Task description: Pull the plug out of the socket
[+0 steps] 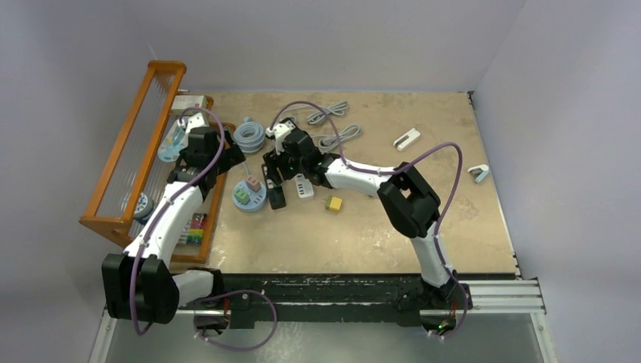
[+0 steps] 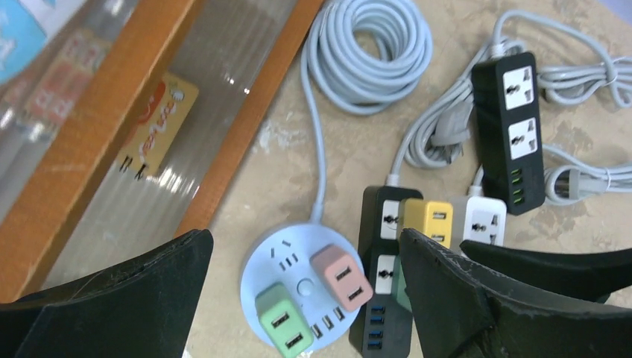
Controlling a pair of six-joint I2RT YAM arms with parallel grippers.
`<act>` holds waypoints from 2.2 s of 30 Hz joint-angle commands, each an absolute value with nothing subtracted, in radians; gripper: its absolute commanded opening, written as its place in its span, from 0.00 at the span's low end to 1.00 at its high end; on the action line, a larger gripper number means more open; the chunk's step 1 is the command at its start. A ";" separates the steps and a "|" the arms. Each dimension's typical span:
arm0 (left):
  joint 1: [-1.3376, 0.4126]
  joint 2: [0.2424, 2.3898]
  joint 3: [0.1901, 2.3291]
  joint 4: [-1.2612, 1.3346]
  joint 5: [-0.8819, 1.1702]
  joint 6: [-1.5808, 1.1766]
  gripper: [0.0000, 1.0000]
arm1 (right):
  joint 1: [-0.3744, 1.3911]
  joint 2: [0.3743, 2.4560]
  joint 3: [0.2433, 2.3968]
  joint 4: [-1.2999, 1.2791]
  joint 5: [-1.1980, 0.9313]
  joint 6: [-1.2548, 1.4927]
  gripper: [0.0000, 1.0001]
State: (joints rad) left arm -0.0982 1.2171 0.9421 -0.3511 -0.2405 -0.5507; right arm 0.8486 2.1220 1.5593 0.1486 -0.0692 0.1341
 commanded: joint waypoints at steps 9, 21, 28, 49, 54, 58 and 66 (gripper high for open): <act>-0.151 1.105 0.812 -0.317 -0.193 -0.667 0.95 | 0.856 2.197 1.708 0.026 -0.070 0.178 0.62; -0.299 1.117 0.709 -0.314 -0.272 -0.769 0.92 | 0.846 2.194 1.701 -0.022 -0.087 0.229 0.00; -0.309 1.128 0.636 -0.206 -0.180 -0.846 0.91 | 0.742 2.118 1.620 0.096 -0.275 0.348 0.00; -0.387 1.178 0.884 -0.282 -0.238 -0.785 0.92 | 0.656 1.999 1.681 0.201 -0.361 0.420 0.00; -0.387 1.215 0.887 -0.210 -0.218 -0.782 0.92 | 0.655 1.975 1.717 0.223 -0.418 0.447 0.00; -0.388 1.253 0.905 -0.201 -0.226 -0.786 0.92 | 0.654 1.948 1.722 0.243 -0.425 0.456 0.00; -0.387 1.285 0.919 -0.115 -0.222 -0.811 0.92 | 0.653 1.929 1.741 0.346 -0.558 0.524 0.00</act>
State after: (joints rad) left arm -0.3836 1.2701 0.8680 -0.2173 -0.2176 -0.8013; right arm 0.6346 2.0335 1.6554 0.1410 -0.3950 0.4377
